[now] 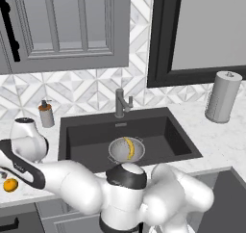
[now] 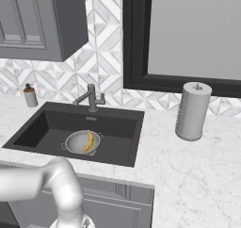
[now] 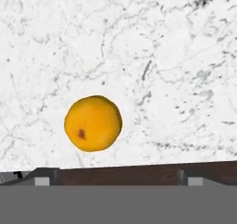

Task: Put the colander in the sink, put the banana, tangerine in the colander, and turn on the sink faucet and pour water over the colander.

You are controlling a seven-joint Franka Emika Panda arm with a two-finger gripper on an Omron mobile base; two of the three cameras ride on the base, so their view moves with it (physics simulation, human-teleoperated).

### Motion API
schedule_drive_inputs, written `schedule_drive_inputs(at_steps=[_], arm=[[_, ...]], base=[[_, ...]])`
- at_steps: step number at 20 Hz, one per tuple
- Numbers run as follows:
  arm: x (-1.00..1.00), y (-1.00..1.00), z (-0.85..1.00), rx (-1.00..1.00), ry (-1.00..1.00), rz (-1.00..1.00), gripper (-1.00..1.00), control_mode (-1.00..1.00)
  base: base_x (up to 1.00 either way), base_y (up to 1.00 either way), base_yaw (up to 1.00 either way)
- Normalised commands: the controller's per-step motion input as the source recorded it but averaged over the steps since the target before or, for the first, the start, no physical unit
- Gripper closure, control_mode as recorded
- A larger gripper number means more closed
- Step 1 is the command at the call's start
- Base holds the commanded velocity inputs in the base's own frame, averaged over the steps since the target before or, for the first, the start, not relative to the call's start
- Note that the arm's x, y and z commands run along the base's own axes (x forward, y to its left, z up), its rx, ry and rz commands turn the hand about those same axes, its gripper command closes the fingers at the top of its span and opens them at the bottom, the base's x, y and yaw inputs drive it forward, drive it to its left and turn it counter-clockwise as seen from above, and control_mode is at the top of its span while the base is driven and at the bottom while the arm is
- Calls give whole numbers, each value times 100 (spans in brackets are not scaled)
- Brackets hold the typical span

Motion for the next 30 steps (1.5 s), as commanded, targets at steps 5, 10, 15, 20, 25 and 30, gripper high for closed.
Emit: schedule_drive_inputs(at_steps=[5, 10, 15, 20, 25, 30], arm=[[26, 24, -24, -11, 10, -7, -100, -100], [7, 28, -35, -10, 1, -4, -100, -100], [1, 24, -29, -8, 0, -2, -100, -100], [-6, 8, -20, -6, 0, -2, -100, -100], [-19, -8, -21, -6, 0, -6, -100, -100], [-33, -11, -27, -3, -2, -7, -100, -100]], base=[[0, 0, 0], [0, 0, 0], [0, 0, 0], [0, 0, 0], [0, 0, 0], [0, 0, 0]])
